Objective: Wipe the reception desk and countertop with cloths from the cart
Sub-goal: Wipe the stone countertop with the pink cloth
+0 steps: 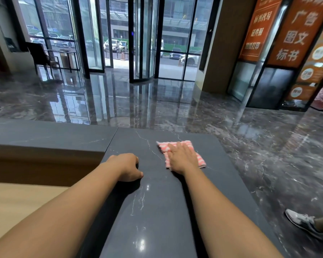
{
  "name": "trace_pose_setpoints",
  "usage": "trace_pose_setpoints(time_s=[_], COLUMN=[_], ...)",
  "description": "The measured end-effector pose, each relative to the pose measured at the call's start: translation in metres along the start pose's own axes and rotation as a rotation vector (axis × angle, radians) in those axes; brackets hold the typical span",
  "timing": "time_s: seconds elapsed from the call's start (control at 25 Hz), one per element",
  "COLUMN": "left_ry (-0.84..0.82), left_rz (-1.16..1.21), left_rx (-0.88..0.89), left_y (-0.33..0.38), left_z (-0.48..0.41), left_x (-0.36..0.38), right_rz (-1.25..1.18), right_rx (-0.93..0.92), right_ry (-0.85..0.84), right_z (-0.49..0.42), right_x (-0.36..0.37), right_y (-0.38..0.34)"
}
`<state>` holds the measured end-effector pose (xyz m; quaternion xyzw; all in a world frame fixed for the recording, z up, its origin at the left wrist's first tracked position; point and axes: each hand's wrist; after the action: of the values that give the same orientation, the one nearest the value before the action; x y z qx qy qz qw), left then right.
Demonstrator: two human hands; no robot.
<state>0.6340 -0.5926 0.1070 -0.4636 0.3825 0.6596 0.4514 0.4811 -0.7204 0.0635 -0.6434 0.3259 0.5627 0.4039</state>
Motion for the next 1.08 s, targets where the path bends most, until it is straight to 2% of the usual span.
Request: trace_pose_setpoints(time_s=[0.24, 0.44, 0.84, 0.96, 1.08], left_ry=[0.006, 0.002, 0.148, 0.163, 0.108], left_rz=[0.012, -0.01, 0.03, 0.041, 0.036], left_rx=[0.01, 0.046, 0.118, 0.102, 0.079], left_y=[0.0, 0.0, -0.013, -0.007, 0.006], left_z=[0.005, 0.007, 0.029, 0.04, 0.05], left_x=[-0.001, -0.003, 0.017, 0.011, 0.008], right_rz=[0.037, -0.002, -0.1, -0.064, -0.014], right_rx=[0.271, 0.355, -0.009, -0.092, -0.083], right_ry=[-0.003, -0.014, -0.065, -0.064, -0.031], right_z=[0.017, 0.03, 0.07, 0.072, 0.072], right_x=[-0.017, -0.014, 0.009, 0.009, 0.003], right_y=[0.113, 0.083, -0.082, -0.079, -0.037])
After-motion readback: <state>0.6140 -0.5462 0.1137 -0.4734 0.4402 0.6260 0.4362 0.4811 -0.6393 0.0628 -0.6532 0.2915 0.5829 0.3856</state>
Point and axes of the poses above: each hand's wrist, its own z-axis away from the middle knuckle, its own x-axis out of the palm, y = z × x, and after that the axes turned 3 degrees about x, right-handed
